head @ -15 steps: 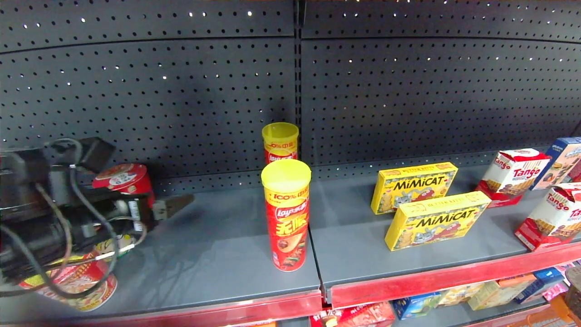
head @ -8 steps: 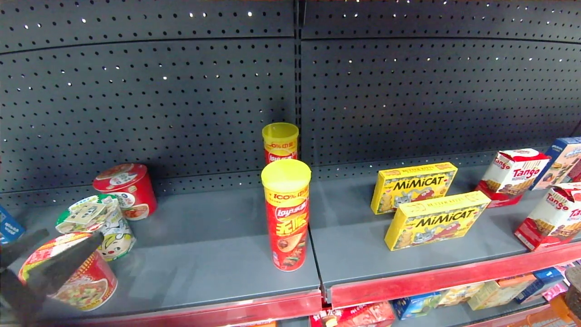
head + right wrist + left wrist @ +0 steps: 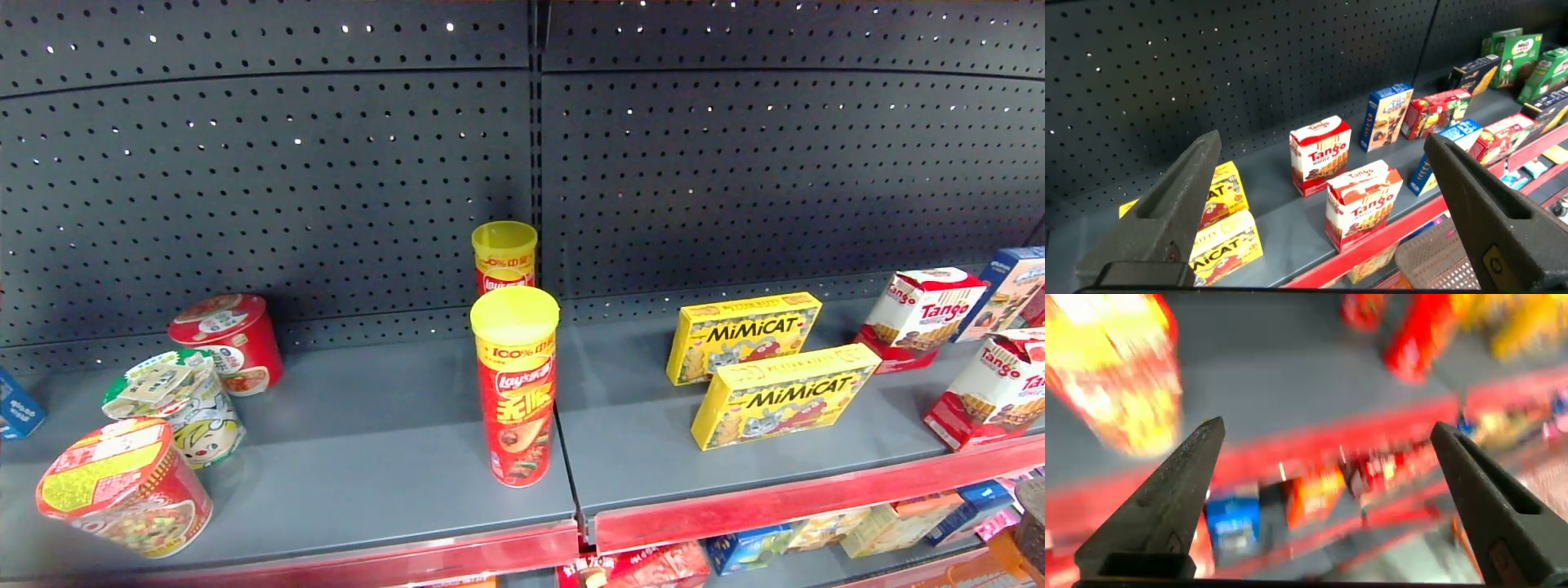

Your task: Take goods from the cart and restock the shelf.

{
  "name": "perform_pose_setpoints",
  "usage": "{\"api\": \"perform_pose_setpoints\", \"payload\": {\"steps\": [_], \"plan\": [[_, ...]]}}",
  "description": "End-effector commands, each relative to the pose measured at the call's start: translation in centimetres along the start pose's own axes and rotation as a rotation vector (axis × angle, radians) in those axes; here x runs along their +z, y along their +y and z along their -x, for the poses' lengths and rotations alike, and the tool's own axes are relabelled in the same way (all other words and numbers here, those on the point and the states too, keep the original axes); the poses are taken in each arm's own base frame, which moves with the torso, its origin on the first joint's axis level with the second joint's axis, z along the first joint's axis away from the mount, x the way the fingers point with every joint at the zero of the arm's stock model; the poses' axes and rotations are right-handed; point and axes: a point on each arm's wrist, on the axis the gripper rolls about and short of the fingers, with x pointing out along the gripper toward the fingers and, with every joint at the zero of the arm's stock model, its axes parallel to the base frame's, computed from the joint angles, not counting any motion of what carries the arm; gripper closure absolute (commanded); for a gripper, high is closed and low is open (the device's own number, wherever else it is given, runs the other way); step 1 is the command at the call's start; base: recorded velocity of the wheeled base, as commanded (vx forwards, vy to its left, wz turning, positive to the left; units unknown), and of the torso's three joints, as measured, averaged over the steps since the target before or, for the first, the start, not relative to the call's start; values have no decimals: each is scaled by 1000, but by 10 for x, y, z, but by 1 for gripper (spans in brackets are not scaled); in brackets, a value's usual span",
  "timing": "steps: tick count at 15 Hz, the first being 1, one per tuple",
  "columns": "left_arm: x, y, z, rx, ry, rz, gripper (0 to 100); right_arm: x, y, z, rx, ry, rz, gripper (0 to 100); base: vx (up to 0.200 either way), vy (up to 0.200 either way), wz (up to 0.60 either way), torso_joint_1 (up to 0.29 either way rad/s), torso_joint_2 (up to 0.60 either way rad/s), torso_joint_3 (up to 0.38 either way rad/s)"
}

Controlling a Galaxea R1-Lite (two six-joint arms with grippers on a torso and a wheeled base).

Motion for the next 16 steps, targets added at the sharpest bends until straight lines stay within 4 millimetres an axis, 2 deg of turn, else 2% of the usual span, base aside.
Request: {"api": "perform_pose_setpoints", "payload": {"steps": [1, 7, 9, 13, 16], "plan": [[-30, -5, 27, -63, -42, -105, 0, 1, -1, -1, -15, -3, 0, 0, 0, 0, 0, 0, 0, 0], [-34, 2, 26, 205, -38, -180, 0, 2, -4, 0, -21, -9, -7, 0, 0, 0, 0, 0, 0, 0], [-42, 10, 19, 396, -96, -184, 0, 3, -10, 2, -52, -16, -13, 0, 0, 0, 0, 0, 0, 0], [-42, 10, 19, 390, -112, -183, 0, 0, -18, 7, -54, -7, 3, 0, 0, 0, 0, 0, 0, 0], [-41, 9, 18, 319, -114, -158, 0, -5, -24, 11, -56, -6, 5, 0, 0, 0, 0, 0, 0, 0]]}}
